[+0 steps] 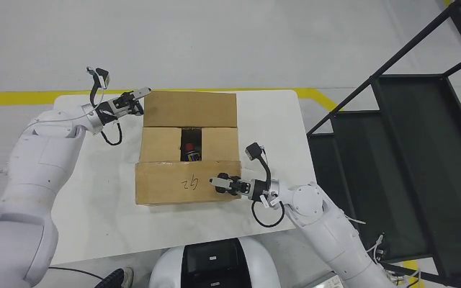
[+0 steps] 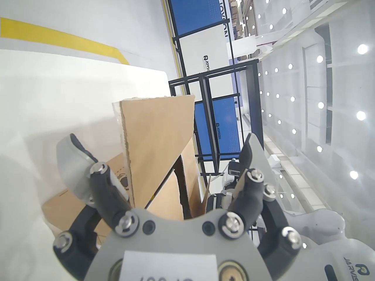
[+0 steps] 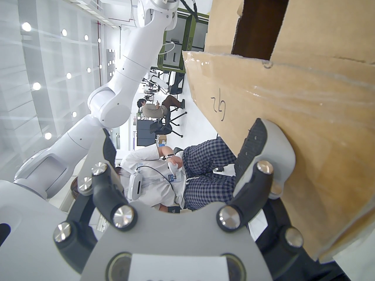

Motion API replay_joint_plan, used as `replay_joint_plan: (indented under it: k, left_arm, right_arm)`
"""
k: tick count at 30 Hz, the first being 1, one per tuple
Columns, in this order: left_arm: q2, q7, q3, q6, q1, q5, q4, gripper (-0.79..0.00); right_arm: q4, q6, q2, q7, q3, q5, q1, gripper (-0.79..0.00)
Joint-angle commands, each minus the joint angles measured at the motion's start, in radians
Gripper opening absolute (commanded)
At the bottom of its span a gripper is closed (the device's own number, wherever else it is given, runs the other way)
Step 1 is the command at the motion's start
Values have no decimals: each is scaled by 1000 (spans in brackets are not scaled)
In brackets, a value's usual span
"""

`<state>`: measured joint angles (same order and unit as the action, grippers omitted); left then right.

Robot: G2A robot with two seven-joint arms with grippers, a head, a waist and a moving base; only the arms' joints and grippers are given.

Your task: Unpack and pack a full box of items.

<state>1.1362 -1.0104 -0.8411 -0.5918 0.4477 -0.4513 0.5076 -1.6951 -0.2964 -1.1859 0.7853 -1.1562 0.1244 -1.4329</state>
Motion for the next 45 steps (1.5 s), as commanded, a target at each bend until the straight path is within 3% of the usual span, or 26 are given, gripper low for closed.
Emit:
replay_joint_plan:
  k: [1, 13, 18, 22, 32, 36, 45]
  left_arm:
    - [8, -7, 2, -1, -2, -8, -7, 0]
    - [36, -109, -32, -101, -13, -118, -69, 0]
    - [26, -114, -47, -104, 14, -136, -12, 0]
    - [1, -108, -70, -110, 63, -160, 72, 0]
    - [-94, -137, -154, -81, 211, -192, 326, 0]
    - [-134, -186, -193, -32, 273, -228, 442, 0]
    - [-187, -314, -227, 96, 339, -241, 571, 0]
  right_arm:
    - [0, 0, 0, 0, 0, 0, 0, 0]
    - [0, 0, 0, 0, 0, 0, 0, 0]
    - [0, 0, 0, 0, 0, 0, 0, 0]
    - [0, 0, 0, 0, 0, 0, 0, 0]
    - [0, 0, 0, 0, 0, 0, 0, 0]
    - [0, 0, 0, 0, 0, 0, 0, 0]
    - [0, 0, 0, 0, 0, 0, 0, 0]
